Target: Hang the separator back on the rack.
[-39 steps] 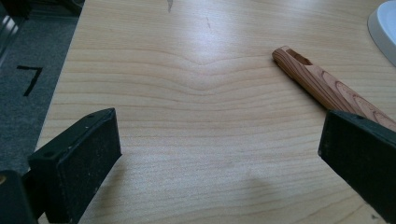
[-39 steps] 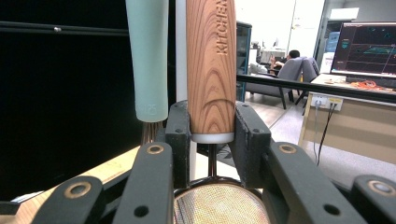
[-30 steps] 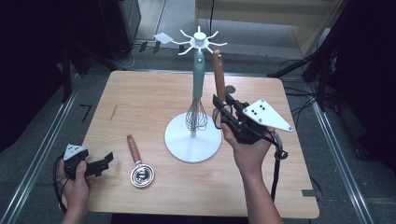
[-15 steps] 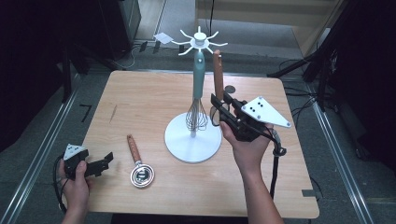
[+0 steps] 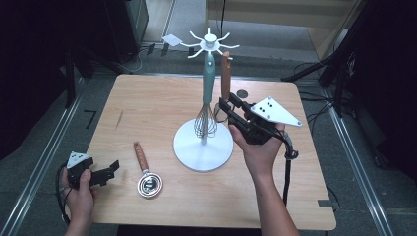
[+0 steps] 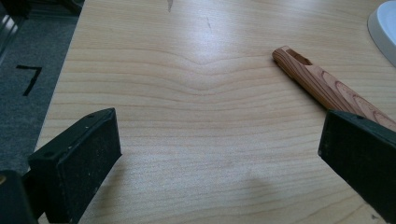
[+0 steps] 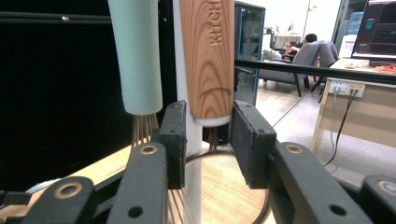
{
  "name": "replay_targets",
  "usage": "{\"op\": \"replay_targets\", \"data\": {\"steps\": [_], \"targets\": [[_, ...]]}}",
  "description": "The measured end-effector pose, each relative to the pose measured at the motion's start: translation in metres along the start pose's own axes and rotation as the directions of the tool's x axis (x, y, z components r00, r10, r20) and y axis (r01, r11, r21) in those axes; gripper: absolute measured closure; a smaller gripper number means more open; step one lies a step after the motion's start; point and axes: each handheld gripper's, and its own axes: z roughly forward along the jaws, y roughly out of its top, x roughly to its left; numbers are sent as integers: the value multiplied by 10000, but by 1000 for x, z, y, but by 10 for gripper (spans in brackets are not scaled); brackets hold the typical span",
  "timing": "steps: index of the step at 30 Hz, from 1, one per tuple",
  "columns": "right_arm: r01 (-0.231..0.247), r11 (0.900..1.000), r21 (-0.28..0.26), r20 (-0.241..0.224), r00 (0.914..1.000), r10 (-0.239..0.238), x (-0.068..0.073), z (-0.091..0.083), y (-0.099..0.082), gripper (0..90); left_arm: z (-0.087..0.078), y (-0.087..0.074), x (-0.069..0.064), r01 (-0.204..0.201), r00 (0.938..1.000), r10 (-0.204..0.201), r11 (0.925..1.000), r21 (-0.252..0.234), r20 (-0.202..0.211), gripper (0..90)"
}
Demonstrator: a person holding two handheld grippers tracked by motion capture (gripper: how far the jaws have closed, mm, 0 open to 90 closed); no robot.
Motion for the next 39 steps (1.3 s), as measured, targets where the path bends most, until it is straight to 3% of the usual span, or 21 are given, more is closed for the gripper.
{"op": "replay_targets", "data": {"steps": [13,22,27,39], "targets": [[-26,9998,-180,-85,10000,25,-5,-4,8,681,0,0,0,9,10000,-9,10000,-2,-7,0],[-88,9996,-272,-326,9994,79,-10,-8,16,815,0,0,0,-1,10000,1,10000,-7,-15,0],[-31,9995,-316,-173,9998,25,-10,-7,23,900,0,0,0,-8,10000,8,10000,-4,-17,0],[308,9974,-658,122,9995,-301,-7,2,41,900,0,0,0,0,10000,0,10000,-4,-12,0]]}}
